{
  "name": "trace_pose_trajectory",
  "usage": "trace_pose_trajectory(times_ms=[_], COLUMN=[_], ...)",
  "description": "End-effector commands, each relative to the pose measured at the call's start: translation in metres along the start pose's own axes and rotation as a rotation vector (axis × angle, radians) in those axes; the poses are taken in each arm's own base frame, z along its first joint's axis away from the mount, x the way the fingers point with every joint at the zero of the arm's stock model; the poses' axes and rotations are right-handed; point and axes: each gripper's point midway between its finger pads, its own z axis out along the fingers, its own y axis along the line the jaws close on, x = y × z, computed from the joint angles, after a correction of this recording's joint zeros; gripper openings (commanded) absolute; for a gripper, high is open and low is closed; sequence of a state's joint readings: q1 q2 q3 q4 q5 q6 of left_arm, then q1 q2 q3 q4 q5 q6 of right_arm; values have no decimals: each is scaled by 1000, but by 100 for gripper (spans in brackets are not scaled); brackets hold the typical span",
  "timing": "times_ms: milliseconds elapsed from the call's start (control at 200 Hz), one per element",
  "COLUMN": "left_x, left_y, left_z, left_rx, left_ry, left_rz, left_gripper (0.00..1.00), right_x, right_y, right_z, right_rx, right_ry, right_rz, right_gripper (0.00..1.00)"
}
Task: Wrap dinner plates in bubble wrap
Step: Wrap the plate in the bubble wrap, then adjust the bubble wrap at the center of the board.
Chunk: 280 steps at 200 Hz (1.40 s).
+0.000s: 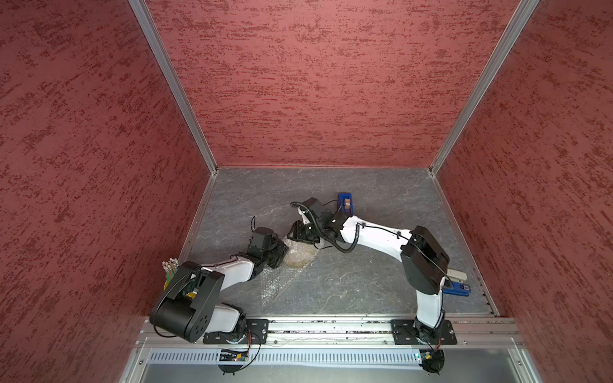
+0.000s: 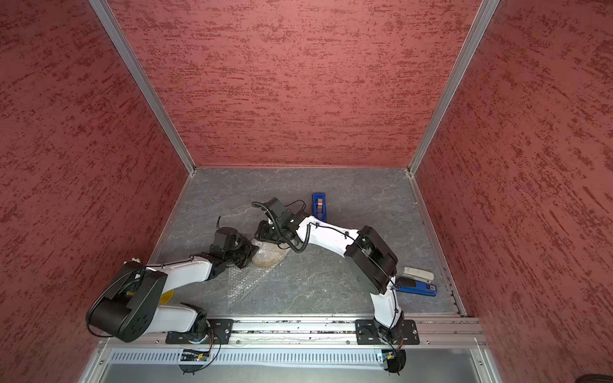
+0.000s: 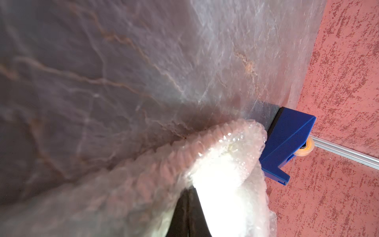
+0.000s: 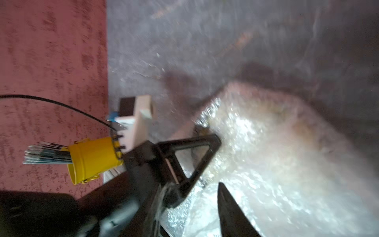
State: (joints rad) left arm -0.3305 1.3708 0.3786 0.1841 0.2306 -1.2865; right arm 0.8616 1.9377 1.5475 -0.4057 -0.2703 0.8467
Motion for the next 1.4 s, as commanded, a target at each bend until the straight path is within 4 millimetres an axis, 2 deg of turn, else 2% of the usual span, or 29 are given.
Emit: trace_pose_trajectory(times_ms=[0, 90, 185, 346, 471, 601, 696, 777, 932, 1057, 1202, 1398], left_x=[2, 3, 3, 4, 5, 6, 9, 12, 19, 30, 44, 36], left_y=[29, 26, 25, 21, 19, 17, 7, -9, -39, -48, -40, 0], left_z=[-2, -1, 0, 1, 2, 1, -2, -8, -22, -16, 6, 24], left_rx=[-100, -94, -89, -83, -85, -80, -58, -33, 7, 19, 8, -73], left_ry=[-11, -9, -9, -7, -5, -3, 6, 6, -6, 32, 110, 108], left_rz=[4, 8, 3, 14, 20, 21, 31, 49, 111, 136, 120, 32], left_gripper=[0, 0, 0, 0, 0, 0, 7, 13, 15, 15, 11, 4], right_x=[-12, -6, 11, 48, 76, 99, 113, 118, 117, 113, 106, 97], right_y=[-23, -43, -54, -55, -67, -76, -89, -100, -112, -115, -115, -99], right_z=[-7, 12, 28, 37, 38, 44, 54, 58, 60, 59, 58, 52], right_rx=[120, 178, 166, 140, 166, 163, 188, 219, 276, 288, 288, 217], right_ry=[6, 64, 115, 182, 226, 259, 296, 303, 290, 274, 249, 207], right_rz=[-51, -48, -24, -25, -16, 1, 11, 26, 32, 34, 35, 24], right_gripper=[40, 24, 20, 19, 19, 24, 25, 25, 21, 17, 13, 14])
